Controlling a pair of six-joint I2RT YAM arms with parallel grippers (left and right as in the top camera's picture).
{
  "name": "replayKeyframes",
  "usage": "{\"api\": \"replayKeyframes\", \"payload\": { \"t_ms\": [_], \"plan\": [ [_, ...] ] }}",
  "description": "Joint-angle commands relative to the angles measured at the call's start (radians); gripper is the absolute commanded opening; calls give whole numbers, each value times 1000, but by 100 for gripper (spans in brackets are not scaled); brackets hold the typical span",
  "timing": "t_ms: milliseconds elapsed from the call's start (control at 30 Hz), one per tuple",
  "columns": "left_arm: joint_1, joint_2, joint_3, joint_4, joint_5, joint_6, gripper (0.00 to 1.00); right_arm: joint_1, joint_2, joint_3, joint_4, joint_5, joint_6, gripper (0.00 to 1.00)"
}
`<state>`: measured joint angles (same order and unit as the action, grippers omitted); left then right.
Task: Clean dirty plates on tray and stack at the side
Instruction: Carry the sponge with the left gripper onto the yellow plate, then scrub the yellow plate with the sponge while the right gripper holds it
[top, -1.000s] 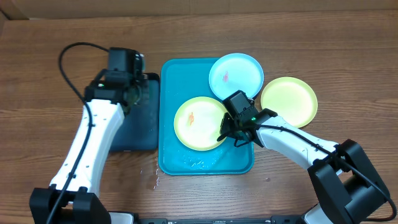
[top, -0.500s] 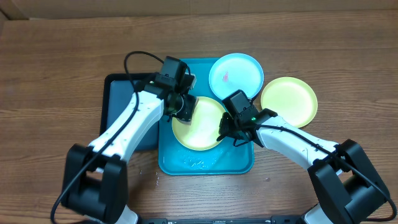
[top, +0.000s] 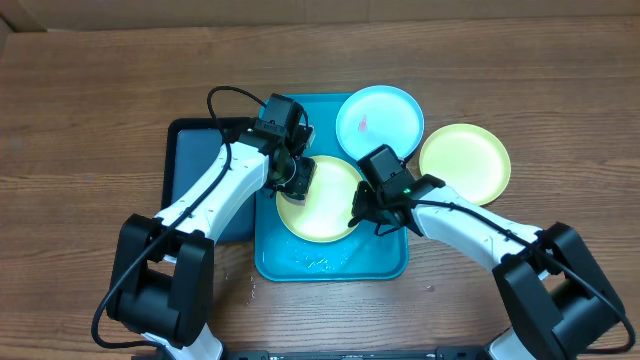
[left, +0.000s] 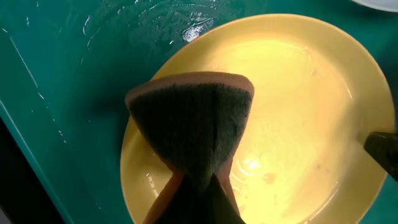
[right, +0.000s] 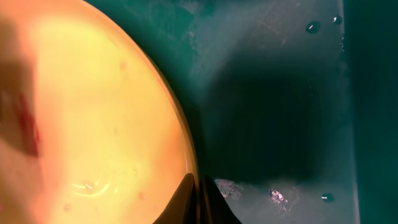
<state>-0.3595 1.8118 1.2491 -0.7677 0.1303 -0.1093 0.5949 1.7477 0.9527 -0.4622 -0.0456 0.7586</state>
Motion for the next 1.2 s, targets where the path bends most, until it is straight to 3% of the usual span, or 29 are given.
{"api": "replayKeyframes", "payload": {
  "t_ms": [0, 467, 1167],
  "plan": [
    [-1, 12, 21, 0, -7, -19, 4, -7, 29, 14, 6, -16, -3, 4],
    [-2, 14, 10, -32, -63, -18, 4, -7, 27, 14, 13, -27, -4, 4],
    [-14, 101, -50, 61, -25, -29, 4, -7, 27, 14, 15, -27, -7, 4]
  ]
}}
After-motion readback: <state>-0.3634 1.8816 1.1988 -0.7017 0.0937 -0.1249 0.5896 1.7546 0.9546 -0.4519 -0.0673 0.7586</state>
